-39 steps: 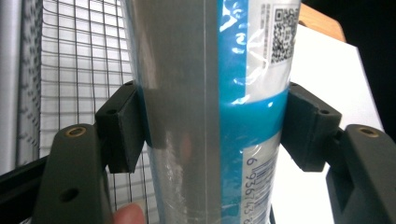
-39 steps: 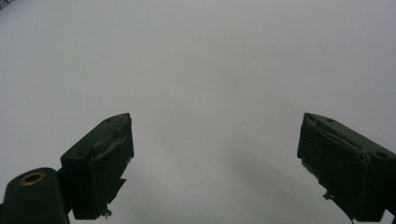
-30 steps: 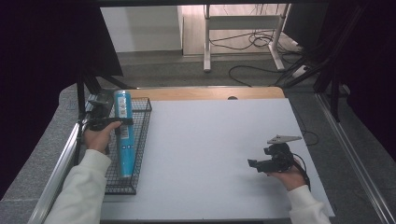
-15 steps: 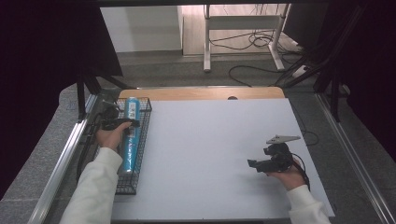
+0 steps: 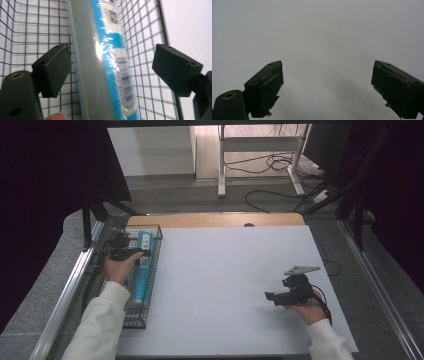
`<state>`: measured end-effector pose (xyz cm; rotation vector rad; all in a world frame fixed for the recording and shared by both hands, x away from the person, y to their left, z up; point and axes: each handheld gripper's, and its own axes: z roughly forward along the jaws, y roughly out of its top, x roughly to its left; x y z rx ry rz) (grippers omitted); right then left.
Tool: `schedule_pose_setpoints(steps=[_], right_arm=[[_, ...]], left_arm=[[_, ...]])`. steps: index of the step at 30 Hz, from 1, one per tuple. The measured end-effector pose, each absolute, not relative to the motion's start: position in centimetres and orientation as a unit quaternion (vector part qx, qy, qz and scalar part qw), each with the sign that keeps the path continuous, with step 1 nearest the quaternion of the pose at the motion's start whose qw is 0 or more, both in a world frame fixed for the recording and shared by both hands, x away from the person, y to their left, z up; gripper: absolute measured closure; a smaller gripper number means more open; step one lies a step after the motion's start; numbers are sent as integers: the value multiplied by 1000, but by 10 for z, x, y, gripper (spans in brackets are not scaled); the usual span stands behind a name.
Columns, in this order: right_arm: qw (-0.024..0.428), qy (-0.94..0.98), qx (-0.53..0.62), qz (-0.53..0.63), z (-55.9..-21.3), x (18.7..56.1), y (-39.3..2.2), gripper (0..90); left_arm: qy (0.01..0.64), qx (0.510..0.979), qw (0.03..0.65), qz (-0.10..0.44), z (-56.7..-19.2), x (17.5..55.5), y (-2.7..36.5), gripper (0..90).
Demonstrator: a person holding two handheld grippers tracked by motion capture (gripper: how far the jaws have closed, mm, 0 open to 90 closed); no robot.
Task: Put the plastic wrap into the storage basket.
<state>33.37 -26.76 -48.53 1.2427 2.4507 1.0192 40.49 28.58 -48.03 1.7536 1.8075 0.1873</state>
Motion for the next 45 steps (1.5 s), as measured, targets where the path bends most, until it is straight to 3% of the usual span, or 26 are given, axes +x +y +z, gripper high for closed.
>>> schedule_pose_setpoints(steps=[11,19,35,45], right_arm=[[105,827,416,364,-482,333,-271,110],[108,830,410,363,-481,331,-269,110],[106,824,406,382,-476,327,-276,109],[126,820,373,416,-468,302,-288,109]], left_arm=[[558,743,339,146,-436,337,264,166],[498,768,367,167,-424,289,248,173],[476,773,392,148,-440,263,230,178],[445,792,398,126,-459,247,201,171]])
